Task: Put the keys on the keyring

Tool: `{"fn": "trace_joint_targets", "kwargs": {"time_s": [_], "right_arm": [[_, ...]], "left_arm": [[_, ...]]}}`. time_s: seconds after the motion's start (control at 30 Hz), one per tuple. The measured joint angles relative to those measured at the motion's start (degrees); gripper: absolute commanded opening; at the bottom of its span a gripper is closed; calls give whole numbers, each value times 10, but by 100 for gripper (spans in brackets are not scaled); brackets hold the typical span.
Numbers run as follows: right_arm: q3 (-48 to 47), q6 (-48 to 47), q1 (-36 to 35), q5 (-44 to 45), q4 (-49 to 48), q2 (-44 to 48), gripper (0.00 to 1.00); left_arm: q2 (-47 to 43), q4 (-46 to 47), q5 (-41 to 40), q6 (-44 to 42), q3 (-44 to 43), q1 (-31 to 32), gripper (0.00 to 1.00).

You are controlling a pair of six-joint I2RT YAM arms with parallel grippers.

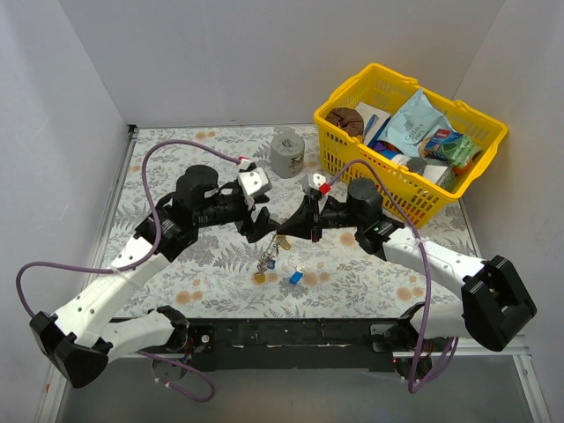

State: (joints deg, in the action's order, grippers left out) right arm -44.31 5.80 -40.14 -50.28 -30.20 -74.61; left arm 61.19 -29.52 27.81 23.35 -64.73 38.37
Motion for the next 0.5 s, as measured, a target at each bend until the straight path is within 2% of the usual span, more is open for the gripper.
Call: {"fn": "trace_joint_targets", "kwargs": {"time_s": [0.13,0.27,0.5], "right_arm": [[36,9,0,12,-41,24,1],[90,32,0,28,-128,49,1],[151,92,0,50,-300,59,1]], "left_arm": [[-49,82,-23,48,42,0,80],[-89,166,-33,89,89,0,82],[-116,247,-13,121,135,0,70]]}}
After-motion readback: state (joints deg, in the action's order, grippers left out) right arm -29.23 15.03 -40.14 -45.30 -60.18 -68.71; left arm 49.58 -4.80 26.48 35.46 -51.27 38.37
